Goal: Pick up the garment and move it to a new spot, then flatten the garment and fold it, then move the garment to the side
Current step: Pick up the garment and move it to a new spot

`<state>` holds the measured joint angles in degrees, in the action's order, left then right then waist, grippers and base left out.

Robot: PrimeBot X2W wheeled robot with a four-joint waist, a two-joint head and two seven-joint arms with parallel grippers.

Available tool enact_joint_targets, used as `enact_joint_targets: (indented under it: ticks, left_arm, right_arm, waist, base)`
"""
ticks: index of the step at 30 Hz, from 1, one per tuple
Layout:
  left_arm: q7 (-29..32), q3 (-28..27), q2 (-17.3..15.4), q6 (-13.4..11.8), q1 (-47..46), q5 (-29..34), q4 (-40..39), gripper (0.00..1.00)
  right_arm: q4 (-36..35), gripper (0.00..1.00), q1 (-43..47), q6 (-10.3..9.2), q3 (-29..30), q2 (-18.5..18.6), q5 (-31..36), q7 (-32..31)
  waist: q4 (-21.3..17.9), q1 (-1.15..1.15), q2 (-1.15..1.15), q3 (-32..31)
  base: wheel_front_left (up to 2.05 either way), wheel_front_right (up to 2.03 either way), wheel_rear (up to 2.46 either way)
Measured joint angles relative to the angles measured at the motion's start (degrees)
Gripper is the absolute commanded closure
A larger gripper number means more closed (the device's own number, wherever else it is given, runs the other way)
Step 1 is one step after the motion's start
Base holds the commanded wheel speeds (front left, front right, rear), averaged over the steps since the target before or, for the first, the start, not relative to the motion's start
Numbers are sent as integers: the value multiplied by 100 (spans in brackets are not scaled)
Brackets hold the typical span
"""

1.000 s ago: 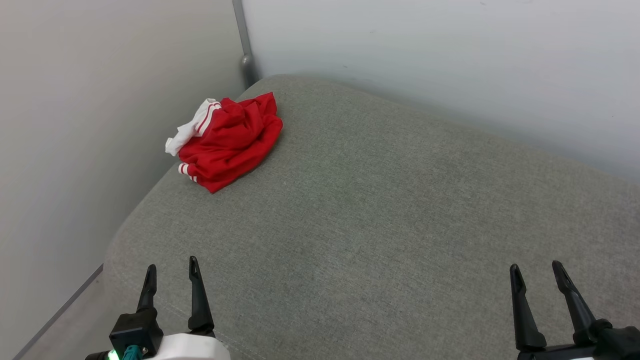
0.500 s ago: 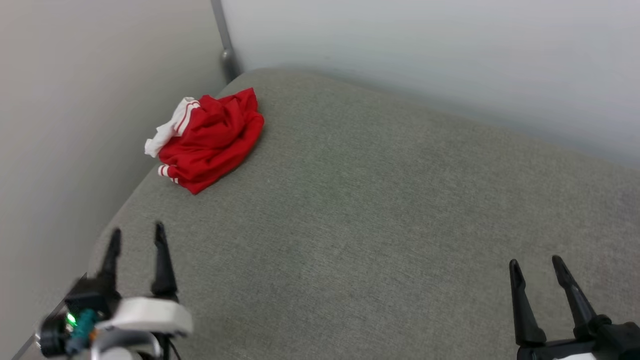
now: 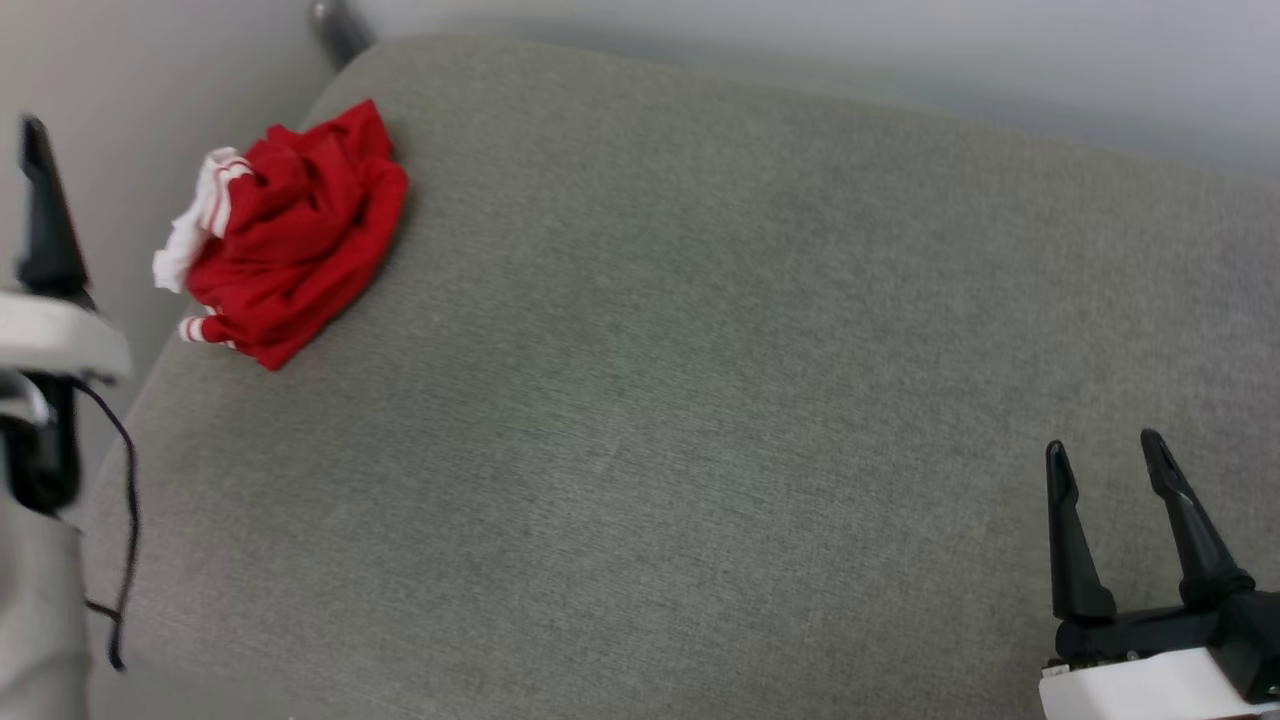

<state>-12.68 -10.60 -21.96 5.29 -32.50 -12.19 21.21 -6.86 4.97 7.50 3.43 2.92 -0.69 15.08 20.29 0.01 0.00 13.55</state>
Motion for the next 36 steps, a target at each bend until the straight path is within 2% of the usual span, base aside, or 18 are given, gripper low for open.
enact_joint_targets:
  ticks: [4, 9, 15, 22, 27, 36]
  left_arm:
    - [453, 55, -463, 125, -810, -211, 343, 0]
    - [1774, 359, -973, 189, -1651, -766, 906, 0]
    - [3332, 1244, -1633, 210, -2307, -1583, 1148, 0]
    - [4989, 2003, -2314, 211, -2447, -2694, 1372, 0]
    - [5690, 2284, -2450, 211, -2419, -3334, 1484, 0]
    - [5914, 2565, -2301, 210, -2302, -3727, 1963, 0]
  right_arm:
    - [-110, 0, -153, 1, 68, 0, 108, 0]
    - [-302, 0, -371, 1, 146, 0, 277, 1]
    - [-549, 0, -529, 1, 172, 0, 404, 1]
    - [-843, 0, -793, 1, 182, 0, 592, 1]
    - [-1051, 0, -903, 1, 211, 0, 681, 0]
    - [-1245, 0, -980, 1, 221, 0, 756, 1]
  waist:
    - [-155, 0, 0, 352]
    - [-338, 0, 0, 810]
    - [-522, 1, 0, 1340]
    - [-697, 1, 0, 1919]
    - [-819, 1, 0, 2284]
    - [-954, 0, 0, 2659]
  base:
    - [0, 0, 0]
    - [0, 0, 0]
    - [0, 0, 0]
    - [0, 0, 0]
    - [0, 0, 0]
    - [0, 0, 0]
